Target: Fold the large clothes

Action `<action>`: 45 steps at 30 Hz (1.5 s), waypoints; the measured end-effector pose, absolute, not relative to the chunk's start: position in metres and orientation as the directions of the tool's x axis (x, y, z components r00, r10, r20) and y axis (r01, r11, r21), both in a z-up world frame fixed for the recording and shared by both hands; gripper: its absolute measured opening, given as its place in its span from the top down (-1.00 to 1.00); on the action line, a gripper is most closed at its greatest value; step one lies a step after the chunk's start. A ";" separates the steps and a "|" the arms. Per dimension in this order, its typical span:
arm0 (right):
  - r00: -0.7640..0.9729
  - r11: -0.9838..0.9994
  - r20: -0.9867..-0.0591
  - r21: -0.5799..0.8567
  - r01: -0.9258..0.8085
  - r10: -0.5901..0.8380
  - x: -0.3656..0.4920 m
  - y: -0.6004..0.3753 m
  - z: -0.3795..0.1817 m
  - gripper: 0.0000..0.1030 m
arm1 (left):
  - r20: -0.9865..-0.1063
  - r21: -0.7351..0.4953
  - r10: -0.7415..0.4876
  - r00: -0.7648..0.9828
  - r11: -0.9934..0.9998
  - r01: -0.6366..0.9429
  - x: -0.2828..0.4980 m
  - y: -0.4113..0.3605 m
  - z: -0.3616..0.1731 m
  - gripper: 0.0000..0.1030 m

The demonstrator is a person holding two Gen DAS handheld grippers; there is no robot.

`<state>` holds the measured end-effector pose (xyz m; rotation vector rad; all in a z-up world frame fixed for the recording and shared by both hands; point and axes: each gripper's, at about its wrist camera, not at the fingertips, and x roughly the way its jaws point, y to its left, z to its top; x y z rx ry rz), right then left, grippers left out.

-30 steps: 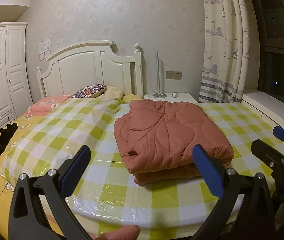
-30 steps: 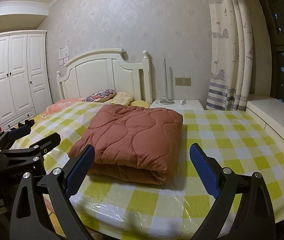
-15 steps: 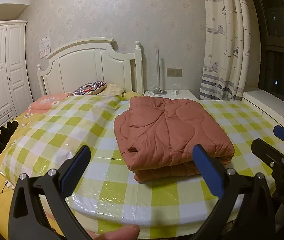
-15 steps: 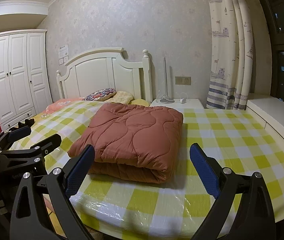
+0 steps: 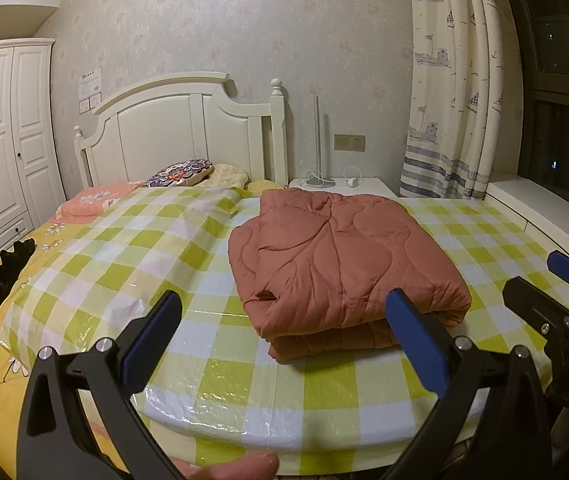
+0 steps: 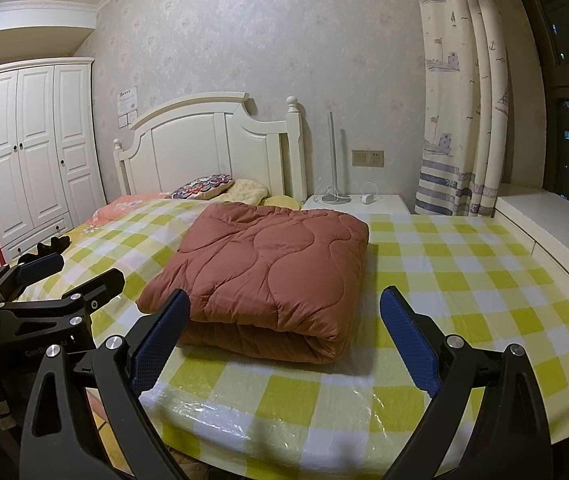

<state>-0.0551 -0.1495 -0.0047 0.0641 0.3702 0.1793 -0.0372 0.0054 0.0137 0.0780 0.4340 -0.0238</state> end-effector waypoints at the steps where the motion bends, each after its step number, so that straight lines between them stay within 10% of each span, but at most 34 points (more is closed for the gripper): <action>1: 0.917 0.982 -0.354 0.094 -0.162 0.186 -0.055 -0.149 -0.004 -0.78 | -0.421 0.069 -0.007 0.907 0.997 0.040 -0.037 0.006 0.013 -0.96; 45: 0.914 0.982 -0.358 0.087 -0.169 0.189 -0.056 -0.144 -0.004 -0.78 | -0.423 0.058 -0.005 0.906 0.998 0.033 -0.041 0.005 0.013 -0.96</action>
